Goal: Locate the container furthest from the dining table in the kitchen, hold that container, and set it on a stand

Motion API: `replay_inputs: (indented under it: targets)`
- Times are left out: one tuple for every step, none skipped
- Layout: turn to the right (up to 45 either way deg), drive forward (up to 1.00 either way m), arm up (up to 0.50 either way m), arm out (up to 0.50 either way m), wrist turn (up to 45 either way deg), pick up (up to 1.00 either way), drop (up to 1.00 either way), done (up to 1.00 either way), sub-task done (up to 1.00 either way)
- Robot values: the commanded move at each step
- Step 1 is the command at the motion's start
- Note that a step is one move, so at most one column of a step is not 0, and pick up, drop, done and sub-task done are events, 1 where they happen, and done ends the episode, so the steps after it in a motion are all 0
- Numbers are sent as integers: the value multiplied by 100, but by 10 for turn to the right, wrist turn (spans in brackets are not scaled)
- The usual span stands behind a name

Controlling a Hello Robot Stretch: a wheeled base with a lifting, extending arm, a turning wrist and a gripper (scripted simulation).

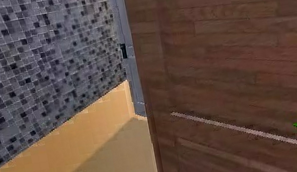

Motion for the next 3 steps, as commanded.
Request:
replay_inputs:
  targets:
    - [-60,0,0,0,0,0,0,0,0]
    - [-30,0,0,0,0,0,0,0,0]
    - [0,5,0,0,0,0,0,0,0]
